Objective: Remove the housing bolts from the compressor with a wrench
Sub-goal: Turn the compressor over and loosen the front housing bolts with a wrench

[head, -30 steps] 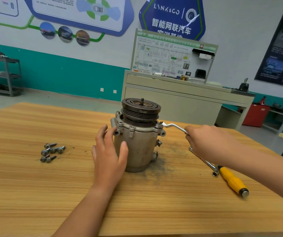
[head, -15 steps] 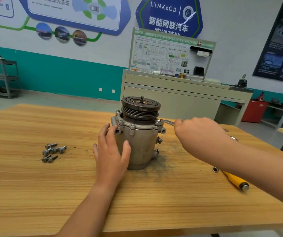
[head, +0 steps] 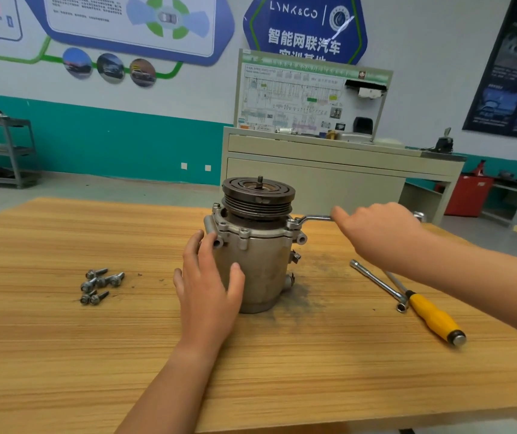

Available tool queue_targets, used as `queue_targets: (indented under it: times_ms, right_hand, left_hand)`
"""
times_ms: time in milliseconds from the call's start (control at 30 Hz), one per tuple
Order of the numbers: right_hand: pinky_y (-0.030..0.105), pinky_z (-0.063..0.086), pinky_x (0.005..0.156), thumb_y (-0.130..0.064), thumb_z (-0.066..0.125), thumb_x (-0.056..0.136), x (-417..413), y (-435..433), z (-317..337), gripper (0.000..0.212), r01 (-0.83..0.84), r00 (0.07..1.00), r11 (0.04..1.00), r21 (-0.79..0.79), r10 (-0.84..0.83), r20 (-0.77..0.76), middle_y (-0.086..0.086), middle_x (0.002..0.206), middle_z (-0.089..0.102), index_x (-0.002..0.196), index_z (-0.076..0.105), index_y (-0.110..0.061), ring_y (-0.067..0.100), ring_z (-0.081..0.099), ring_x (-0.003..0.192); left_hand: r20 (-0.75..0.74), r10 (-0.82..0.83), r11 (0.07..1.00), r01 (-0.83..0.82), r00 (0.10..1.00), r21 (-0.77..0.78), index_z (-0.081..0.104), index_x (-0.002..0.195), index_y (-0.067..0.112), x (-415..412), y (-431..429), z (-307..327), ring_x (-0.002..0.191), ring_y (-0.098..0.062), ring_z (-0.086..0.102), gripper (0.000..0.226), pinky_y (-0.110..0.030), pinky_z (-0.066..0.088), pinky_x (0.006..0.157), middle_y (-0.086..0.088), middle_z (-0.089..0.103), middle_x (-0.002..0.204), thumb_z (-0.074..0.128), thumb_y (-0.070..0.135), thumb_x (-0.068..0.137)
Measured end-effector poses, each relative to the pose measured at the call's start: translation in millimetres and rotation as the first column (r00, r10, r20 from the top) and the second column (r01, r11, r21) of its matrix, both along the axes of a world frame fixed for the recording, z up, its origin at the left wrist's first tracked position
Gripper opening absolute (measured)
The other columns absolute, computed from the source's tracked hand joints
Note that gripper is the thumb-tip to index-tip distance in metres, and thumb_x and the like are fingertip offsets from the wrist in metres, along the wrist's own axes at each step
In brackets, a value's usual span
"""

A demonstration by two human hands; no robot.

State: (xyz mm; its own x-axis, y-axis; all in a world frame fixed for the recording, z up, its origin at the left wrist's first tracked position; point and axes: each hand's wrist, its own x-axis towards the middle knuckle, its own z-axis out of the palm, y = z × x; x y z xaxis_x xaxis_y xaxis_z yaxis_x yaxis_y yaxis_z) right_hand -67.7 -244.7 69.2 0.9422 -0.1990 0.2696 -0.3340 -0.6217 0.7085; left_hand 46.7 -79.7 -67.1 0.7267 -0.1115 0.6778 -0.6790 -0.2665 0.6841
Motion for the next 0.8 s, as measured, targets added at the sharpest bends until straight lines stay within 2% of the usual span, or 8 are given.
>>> queue_targets:
  times_ms: [67,133,233,267,367,533,667,800]
  right_hand:
    - [0.026,0.033,0.052,-0.003,0.043,0.092,6.1,-9.4,-3.8,0.041,-0.041,0.997,0.999,-0.006,0.041,0.058,-0.002,0.065,0.037,0.129,0.028,-0.009,0.017,0.04,0.054]
    - [0.032,0.04,0.073,-0.004,0.045,0.091,14.3,-16.2,-8.0,0.037,-0.074,0.993,0.997,-0.017,0.075,0.094,0.002,0.081,0.055,0.125,0.032,-0.01,0.022,0.053,0.072]
    - [0.04,0.034,0.101,-0.004,0.044,0.091,30.2,-23.4,-13.1,0.03,-0.106,0.985,0.994,0.001,0.105,0.138,0.007,0.103,0.062,0.12,0.039,-0.01,0.025,0.059,0.095]
    - [0.038,0.035,0.098,-0.003,0.042,0.092,35.2,-25.2,-14.6,0.027,-0.125,0.981,0.992,0.015,0.121,0.151,0.008,0.104,0.062,0.118,0.041,-0.009,0.025,0.059,0.096]
    - [0.028,0.036,0.073,0.001,0.039,0.091,48.1,-29.9,-17.3,0.022,-0.197,0.959,0.979,0.043,0.184,0.215,0.008,0.102,0.06,0.11,0.044,-0.008,0.025,0.058,0.091]
    - [0.034,0.039,0.086,0.005,0.041,0.088,69.2,-30.0,-19.2,0.025,-0.244,0.931,0.962,0.124,0.196,0.307,0.012,0.106,0.062,0.108,0.052,-0.005,0.028,0.056,0.096]
    - [0.029,0.031,0.052,0.0,0.038,0.093,69.0,-29.1,-21.7,0.03,-0.255,0.86,0.912,0.322,0.061,0.507,0.013,0.079,0.059,0.12,0.051,-0.007,0.029,0.05,0.069]
    - [0.032,0.038,0.051,-0.014,0.035,0.097,36.3,-24.9,-19.3,0.03,-0.36,0.814,0.853,0.378,0.089,0.574,0.002,0.06,0.043,0.126,0.04,-0.008,0.027,0.047,0.057]
  left_hand:
    - [-0.002,0.001,1.0,-0.001,1.0,-0.001,0.037,0.137,0.009,0.0,-1.8,-0.1,0.135,-0.018,0.026,0.055,-0.055,0.016,0.111,-0.007,0.03,0.147,0.059,0.013,0.087]
    - [-0.002,0.002,1.0,-0.002,1.0,-0.003,0.036,0.138,0.008,0.2,-3.7,-0.4,0.134,-0.016,0.026,0.056,-0.053,0.016,0.111,-0.007,0.031,0.146,0.059,0.013,0.087]
    - [0.016,-0.01,0.999,0.011,1.0,-0.032,0.036,0.137,0.009,1.9,-5.0,-1.8,0.13,-0.007,0.026,0.054,-0.041,0.017,0.11,-0.006,0.032,0.145,0.057,0.013,0.087]
    - [0.018,-0.018,0.999,0.019,1.0,-0.041,0.036,0.137,0.009,2.7,-5.3,-1.8,0.128,-0.003,0.024,0.053,-0.038,0.017,0.109,-0.006,0.032,0.145,0.057,0.014,0.088]
    - [0.026,-0.036,0.997,0.038,0.999,-0.06,0.036,0.137,0.01,5.0,-6.1,-2.5,0.125,0.0,0.023,0.051,-0.038,0.022,0.11,-0.005,0.033,0.145,0.054,0.015,0.089]
    - [0.001,-0.074,0.993,0.074,0.997,-0.091,0.036,0.138,0.011,3.6,-5.6,-0.9,0.134,-0.016,0.034,0.055,-0.044,0.029,0.111,-0.004,0.037,0.144,0.046,0.023,0.085]
    - [-0.01,-0.093,0.987,0.091,0.996,-0.131,0.036,0.137,0.013,4.0,-6.7,-1.7,0.132,-0.018,0.038,0.052,-0.047,0.033,0.108,-0.003,0.038,0.143,0.045,0.022,0.086]
    - [-0.014,-0.103,0.983,0.099,0.995,-0.151,0.036,0.137,0.013,5.0,-7.0,-2.9,0.132,-0.017,0.037,0.053,-0.047,0.033,0.108,-0.001,0.037,0.144,0.044,0.024,0.086]
